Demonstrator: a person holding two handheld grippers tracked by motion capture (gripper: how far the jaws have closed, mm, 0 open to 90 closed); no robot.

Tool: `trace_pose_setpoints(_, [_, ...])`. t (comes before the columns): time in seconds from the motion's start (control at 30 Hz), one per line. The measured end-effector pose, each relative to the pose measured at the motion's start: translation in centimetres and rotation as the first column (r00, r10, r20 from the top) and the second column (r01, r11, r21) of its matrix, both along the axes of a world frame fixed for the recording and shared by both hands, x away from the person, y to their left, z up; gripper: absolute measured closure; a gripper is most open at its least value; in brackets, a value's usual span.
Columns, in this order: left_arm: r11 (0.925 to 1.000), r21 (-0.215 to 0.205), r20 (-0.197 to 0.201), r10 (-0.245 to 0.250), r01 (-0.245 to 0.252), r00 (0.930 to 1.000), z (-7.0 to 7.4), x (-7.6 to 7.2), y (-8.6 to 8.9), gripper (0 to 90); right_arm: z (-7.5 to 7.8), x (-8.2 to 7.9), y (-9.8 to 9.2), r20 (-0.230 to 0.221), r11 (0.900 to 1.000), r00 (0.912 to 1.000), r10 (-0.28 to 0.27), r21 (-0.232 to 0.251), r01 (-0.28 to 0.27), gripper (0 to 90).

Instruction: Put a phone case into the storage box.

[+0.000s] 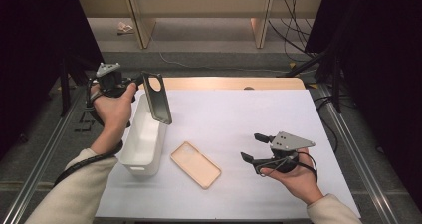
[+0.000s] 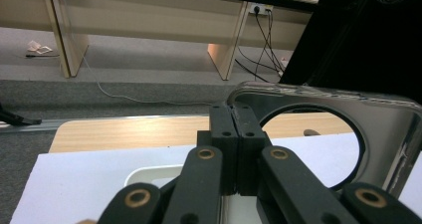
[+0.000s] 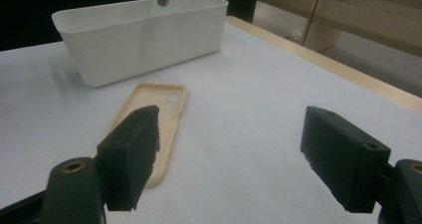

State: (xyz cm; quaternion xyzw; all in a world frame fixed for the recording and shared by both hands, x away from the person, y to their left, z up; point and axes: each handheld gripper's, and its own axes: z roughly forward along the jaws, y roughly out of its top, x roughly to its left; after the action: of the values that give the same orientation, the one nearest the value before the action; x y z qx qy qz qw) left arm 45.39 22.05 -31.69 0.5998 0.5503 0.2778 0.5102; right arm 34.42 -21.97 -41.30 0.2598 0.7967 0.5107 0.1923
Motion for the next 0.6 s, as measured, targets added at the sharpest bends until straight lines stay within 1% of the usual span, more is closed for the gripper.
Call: trace_pose_setpoints(0.6, [0.9991,0.009,-0.008,0.041,-0.041,0.9991,-0.35,0.88,0.85,88.9,0.00,-0.01,0.01,0.000,1.000,1.0000,0.001,0.002,-0.001,24.5])
